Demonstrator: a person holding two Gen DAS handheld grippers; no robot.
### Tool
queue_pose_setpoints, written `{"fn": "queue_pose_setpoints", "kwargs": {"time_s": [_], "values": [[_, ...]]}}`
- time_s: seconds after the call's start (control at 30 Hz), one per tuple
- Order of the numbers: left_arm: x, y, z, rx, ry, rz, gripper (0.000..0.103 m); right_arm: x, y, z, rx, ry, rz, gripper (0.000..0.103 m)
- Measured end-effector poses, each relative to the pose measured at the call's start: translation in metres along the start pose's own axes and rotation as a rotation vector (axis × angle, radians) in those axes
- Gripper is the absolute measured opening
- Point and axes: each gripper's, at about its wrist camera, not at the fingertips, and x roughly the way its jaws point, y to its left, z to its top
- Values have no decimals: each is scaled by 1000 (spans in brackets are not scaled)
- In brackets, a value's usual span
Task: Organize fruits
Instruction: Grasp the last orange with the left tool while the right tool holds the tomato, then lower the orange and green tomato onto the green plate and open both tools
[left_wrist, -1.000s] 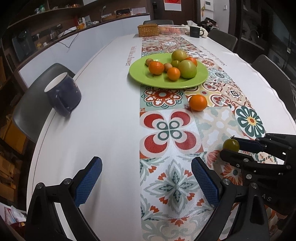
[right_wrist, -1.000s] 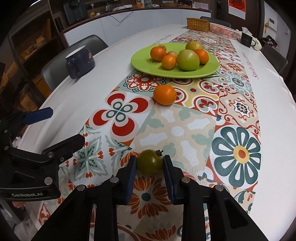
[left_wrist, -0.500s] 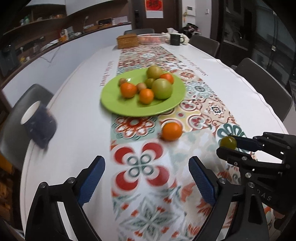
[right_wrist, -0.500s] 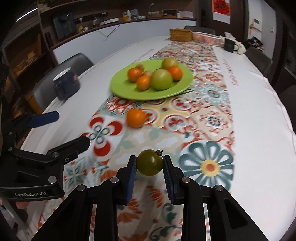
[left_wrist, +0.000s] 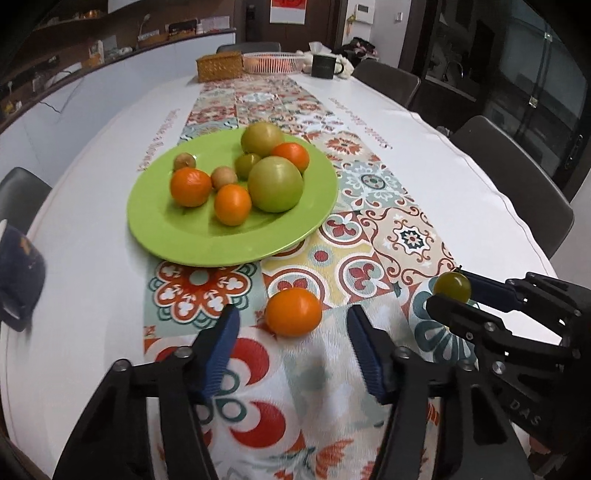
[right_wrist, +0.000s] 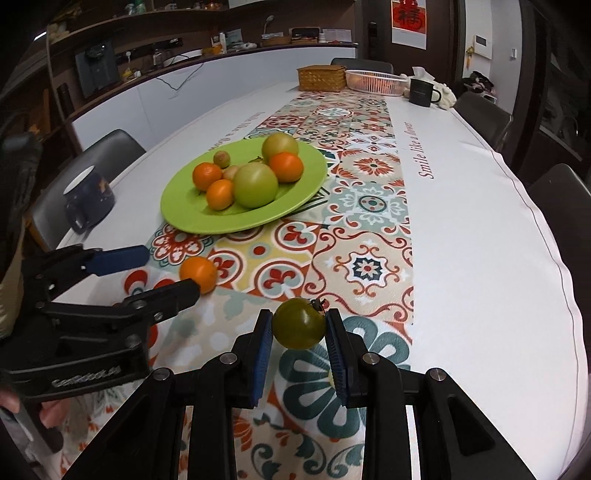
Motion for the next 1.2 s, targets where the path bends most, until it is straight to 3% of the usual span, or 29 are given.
{"fn": "queue_pose_setpoints", "kwargs": {"time_s": [0.23,0.77,1.2], "values": [[15,0,3,-28,27,-7,36,9,-3,3,7,5,5,30],[23,-2,3,-9,38,-11,36,15,-6,5,18,9,4,30],[-17,10,7,-36,-32,4,36,-4,5,16,-5,-23,38,30]]}}
